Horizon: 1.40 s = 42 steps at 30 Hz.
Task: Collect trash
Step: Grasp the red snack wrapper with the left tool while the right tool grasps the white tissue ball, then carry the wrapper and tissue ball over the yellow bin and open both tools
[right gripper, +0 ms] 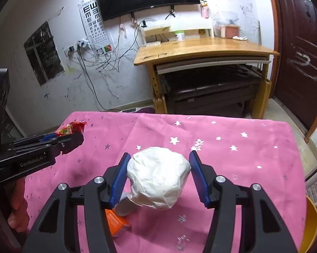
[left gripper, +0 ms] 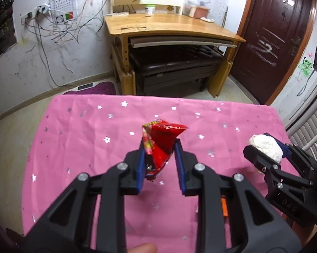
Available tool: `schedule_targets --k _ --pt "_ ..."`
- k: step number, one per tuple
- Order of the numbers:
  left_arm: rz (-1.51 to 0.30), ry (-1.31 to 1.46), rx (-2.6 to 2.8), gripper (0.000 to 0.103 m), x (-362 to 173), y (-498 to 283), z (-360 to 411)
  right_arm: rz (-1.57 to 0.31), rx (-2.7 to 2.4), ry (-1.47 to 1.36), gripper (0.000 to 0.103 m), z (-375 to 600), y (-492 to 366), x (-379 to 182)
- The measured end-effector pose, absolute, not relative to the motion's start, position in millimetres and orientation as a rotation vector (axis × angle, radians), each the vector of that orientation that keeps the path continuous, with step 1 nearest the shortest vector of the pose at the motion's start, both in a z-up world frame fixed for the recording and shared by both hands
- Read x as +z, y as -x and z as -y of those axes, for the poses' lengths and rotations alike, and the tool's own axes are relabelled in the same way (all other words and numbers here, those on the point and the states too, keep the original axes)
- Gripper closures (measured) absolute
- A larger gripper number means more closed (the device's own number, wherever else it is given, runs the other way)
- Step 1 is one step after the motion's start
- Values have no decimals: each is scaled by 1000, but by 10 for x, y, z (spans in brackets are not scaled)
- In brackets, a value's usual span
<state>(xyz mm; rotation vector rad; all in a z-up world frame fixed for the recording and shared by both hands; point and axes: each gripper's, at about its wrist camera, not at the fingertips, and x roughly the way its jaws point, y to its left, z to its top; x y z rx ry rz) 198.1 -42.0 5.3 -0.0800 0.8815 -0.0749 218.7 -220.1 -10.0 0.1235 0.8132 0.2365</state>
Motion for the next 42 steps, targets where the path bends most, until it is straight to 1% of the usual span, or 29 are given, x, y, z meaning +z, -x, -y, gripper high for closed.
schedule_targets --k 9,22,36,42 --pt "-857 48 -130 79 181 -1849 792 -745 176 -185 52 2676 -1824 97" --pt "-849 12 -240 79 265 -1692 1478 -684 50 -299 52 3526 -1279 95" --pt "-856 -50 -372 79 277 -1498 2272 -664 -132 -418 52 4531 -710 -183" --pt "-866 -83 -423 79 243 -1434 2630 -691 -203 -439 51 4838 -548 -357"
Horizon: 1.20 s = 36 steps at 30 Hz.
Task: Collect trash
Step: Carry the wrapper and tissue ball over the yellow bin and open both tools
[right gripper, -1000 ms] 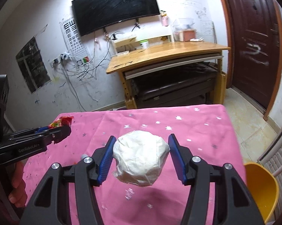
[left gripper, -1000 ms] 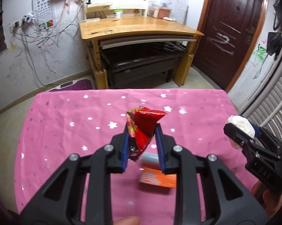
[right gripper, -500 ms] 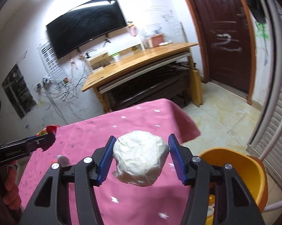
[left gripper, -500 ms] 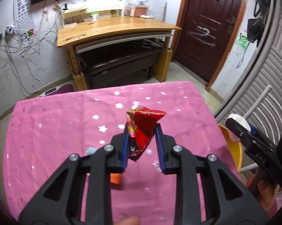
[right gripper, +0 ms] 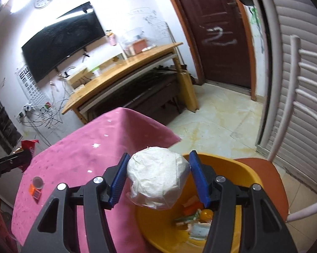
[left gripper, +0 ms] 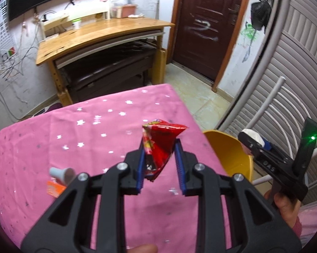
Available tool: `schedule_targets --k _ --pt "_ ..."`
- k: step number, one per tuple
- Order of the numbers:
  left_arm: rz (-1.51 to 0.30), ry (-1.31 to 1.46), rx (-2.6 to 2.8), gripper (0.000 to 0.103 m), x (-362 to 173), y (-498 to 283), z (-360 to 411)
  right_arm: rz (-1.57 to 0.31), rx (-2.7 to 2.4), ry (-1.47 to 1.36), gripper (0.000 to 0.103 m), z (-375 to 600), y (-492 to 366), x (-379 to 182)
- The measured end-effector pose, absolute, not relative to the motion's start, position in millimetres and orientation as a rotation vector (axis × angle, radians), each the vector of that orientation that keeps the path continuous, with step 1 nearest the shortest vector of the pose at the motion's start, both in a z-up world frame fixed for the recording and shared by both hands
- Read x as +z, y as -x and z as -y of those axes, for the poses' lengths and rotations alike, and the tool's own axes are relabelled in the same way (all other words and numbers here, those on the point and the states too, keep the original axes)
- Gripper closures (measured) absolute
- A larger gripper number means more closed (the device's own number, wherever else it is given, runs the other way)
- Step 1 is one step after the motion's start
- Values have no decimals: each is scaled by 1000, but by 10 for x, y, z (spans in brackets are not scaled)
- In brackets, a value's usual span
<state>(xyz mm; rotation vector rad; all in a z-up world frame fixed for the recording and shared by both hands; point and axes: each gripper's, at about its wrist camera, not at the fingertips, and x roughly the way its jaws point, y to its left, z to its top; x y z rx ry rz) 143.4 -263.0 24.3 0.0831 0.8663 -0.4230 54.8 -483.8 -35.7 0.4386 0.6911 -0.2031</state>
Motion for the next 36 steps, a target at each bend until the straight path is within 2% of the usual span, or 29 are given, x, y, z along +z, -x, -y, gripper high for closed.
schedule_targets --k 12,29,31,32,34,36 --pt "-898 -157 -495 79 97 -1327 3312 -762 -231 -508 50 5145 -577 -735" --pt "-989 -242 -608 79 -238 -1320 4144 -609 -389 -622 41 5768 -32 -541" --pt "-1000 -260 -610 75 -277 -1318 4238 -591 -400 -637 41 5834 36 -532" --pt "-1004 -268 -605 67 -293 -1315 4280 -585 -403 -641 41 5851 55 -527" --pt "-1008 -270 -611 43 -307 -1310 4329 -578 -402 -647 41 5863 76 -524" --pt "-1004 -265 -615 35 -304 -1301 4353 -571 -401 -651 40 5866 86 -520"
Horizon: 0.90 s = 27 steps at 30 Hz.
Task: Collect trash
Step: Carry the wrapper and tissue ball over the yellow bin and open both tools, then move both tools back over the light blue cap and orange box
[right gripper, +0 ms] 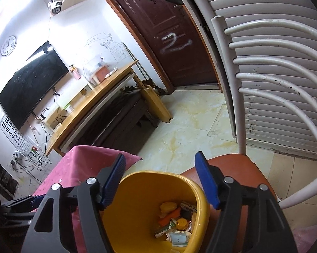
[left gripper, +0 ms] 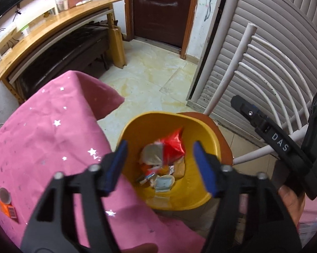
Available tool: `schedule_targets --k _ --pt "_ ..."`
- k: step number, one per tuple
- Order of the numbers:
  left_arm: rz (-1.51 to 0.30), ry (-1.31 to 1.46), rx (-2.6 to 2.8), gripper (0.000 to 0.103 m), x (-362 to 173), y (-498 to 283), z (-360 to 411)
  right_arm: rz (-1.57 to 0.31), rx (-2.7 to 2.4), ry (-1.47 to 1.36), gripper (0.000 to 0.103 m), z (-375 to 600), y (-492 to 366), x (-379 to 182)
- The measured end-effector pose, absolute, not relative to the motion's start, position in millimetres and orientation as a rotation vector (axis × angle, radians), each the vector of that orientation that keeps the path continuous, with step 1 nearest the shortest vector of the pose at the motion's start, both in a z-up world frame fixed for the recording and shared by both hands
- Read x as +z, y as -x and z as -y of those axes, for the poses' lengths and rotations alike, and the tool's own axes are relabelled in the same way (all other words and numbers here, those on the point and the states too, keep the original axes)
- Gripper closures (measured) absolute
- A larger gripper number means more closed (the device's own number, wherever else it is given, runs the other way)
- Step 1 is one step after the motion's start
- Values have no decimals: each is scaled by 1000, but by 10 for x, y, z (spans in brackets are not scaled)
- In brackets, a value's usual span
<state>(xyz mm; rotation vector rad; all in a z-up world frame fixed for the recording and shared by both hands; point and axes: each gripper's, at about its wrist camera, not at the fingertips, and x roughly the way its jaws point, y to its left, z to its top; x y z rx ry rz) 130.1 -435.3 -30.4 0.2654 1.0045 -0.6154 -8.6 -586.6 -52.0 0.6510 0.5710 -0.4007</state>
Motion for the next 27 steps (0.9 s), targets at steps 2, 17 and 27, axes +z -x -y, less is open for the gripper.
schedule_targets --k 2,17,27 --pt "-994 -270 -606 35 -299 -1291 4356 -572 -394 -652 40 5861 84 -534" --pt "-979 -163 -538 30 -173 -1367 3806 -581 -328 -616 36 5650 -86 -448" --pt "-951 -73 -454 30 -96 -1411 3151 -590 -189 -508 32 5084 -326 -224"
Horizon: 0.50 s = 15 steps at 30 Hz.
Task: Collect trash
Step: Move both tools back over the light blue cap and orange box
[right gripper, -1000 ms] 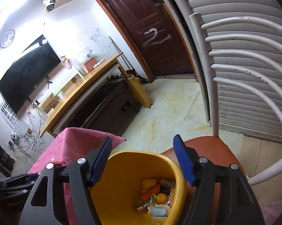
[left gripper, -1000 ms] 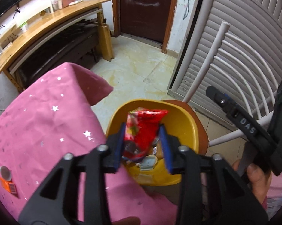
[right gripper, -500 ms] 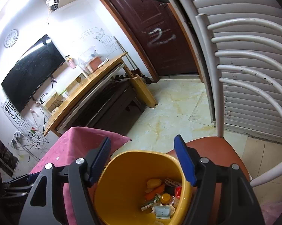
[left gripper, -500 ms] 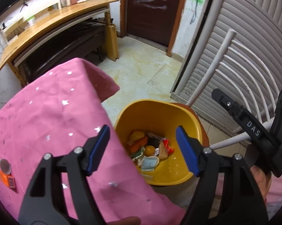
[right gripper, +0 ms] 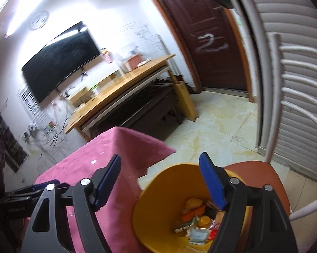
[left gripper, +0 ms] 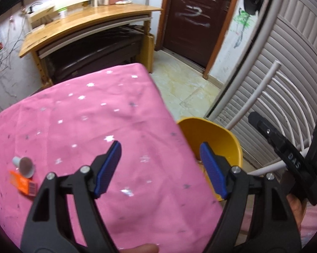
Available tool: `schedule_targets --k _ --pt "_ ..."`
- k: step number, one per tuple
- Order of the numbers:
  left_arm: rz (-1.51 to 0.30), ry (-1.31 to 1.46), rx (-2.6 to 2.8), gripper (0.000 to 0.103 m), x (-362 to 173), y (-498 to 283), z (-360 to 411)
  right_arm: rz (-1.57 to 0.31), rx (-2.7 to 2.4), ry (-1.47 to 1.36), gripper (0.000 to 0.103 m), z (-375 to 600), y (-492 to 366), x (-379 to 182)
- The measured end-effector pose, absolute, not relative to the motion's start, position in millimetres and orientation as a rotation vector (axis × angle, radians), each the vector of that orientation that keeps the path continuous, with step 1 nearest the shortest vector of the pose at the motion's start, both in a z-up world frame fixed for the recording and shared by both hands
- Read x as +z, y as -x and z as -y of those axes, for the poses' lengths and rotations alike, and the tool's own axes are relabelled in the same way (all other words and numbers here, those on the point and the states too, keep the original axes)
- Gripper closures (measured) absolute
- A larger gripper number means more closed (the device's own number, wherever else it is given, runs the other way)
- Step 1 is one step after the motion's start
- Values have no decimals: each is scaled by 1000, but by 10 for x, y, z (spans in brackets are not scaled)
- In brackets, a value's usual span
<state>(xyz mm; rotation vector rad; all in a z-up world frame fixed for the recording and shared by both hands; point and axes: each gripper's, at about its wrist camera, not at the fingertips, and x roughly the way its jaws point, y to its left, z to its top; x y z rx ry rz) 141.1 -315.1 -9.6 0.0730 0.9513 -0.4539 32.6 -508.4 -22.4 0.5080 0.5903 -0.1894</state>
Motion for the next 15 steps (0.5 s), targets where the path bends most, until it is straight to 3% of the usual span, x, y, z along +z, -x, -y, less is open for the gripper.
schedule_targets --k 15 --pt "-939 50 -324 26 -17 -1557 2121 -655 -5 -440 31 4229 -670 -130"
